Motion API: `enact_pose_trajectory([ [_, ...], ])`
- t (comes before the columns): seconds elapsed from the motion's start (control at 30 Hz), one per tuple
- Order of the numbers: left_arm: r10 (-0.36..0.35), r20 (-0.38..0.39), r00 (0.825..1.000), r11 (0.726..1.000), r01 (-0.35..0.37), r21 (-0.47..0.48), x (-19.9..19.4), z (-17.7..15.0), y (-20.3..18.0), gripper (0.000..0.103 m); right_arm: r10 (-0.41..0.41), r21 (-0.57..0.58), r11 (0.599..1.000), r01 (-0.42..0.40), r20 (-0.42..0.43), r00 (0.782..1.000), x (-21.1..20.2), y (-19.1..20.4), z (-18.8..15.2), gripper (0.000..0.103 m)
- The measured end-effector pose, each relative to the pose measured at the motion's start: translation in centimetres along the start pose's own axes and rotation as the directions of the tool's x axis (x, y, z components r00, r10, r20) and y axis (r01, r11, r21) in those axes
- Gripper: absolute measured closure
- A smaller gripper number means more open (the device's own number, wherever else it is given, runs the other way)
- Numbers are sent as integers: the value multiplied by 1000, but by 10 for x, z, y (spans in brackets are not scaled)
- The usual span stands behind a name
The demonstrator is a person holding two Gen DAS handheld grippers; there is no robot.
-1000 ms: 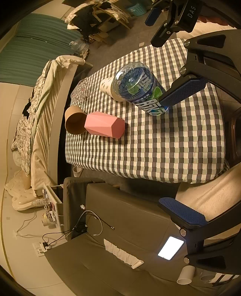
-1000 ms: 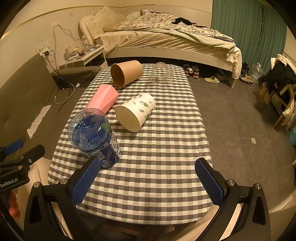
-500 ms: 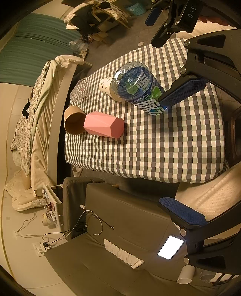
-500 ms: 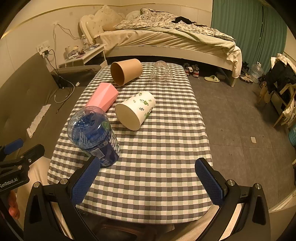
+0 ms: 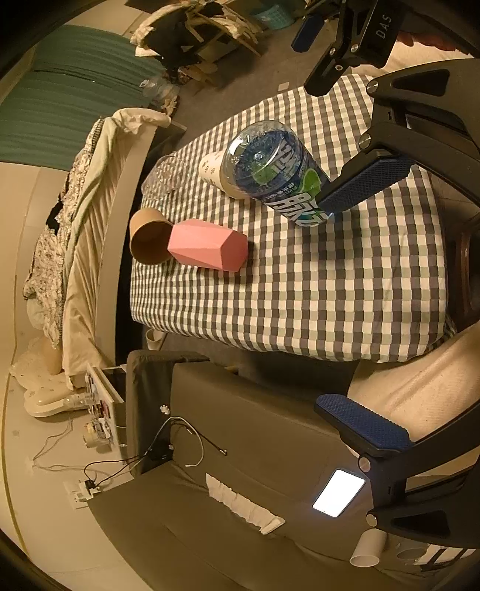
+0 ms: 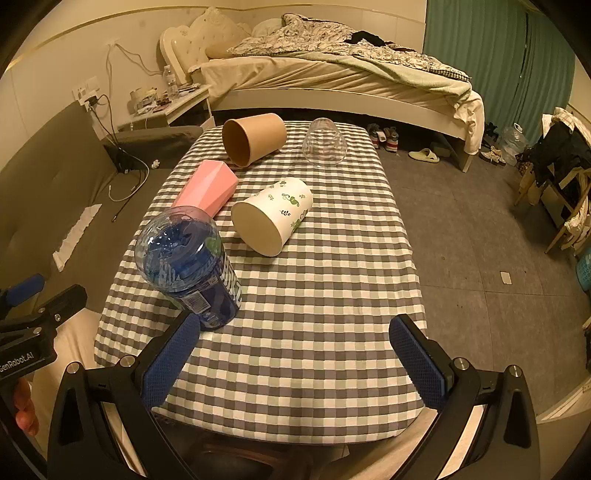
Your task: Flip cup upside down
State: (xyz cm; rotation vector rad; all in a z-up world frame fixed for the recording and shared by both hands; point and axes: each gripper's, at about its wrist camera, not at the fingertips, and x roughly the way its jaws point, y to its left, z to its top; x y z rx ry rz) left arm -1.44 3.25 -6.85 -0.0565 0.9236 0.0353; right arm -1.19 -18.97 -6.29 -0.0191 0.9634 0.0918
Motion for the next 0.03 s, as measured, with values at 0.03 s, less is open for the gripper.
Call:
enact_pose_trajectory([
  [0.03,2,0,1000,1000,-2,4,0,0,-1,1,-1,-1,1000,1,0,1000,0,0,0,0],
])
